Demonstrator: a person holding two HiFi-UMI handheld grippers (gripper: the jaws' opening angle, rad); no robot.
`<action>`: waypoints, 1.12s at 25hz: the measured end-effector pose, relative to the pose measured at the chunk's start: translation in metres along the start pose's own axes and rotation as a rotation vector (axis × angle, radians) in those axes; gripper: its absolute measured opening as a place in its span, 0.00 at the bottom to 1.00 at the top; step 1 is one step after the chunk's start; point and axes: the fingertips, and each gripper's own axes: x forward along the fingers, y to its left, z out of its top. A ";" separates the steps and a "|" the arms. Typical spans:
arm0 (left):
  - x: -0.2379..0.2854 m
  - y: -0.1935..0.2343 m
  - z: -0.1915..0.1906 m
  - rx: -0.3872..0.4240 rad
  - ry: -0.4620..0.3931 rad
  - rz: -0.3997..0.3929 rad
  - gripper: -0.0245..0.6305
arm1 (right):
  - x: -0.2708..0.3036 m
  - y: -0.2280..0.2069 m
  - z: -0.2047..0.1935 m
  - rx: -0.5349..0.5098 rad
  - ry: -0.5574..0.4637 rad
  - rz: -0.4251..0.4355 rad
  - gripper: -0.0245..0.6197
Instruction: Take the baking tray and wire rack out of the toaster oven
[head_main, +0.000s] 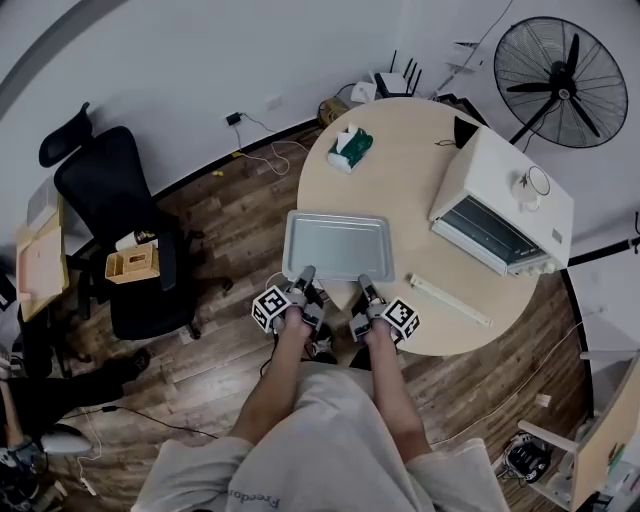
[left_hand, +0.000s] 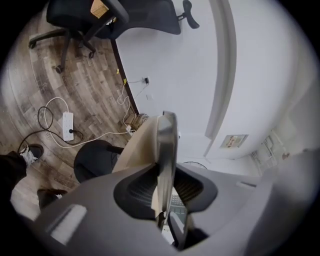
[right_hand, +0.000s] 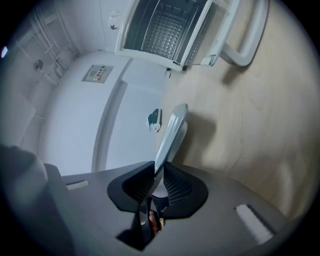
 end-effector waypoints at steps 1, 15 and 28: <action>0.000 0.002 0.001 -0.009 -0.002 0.003 0.26 | 0.001 -0.001 -0.001 -0.001 0.008 -0.004 0.12; 0.011 0.009 0.008 -0.021 0.006 0.009 0.25 | 0.004 -0.018 -0.001 0.182 0.032 0.028 0.13; 0.016 0.018 0.005 -0.073 0.037 0.012 0.25 | 0.006 -0.015 0.008 0.235 -0.039 0.031 0.06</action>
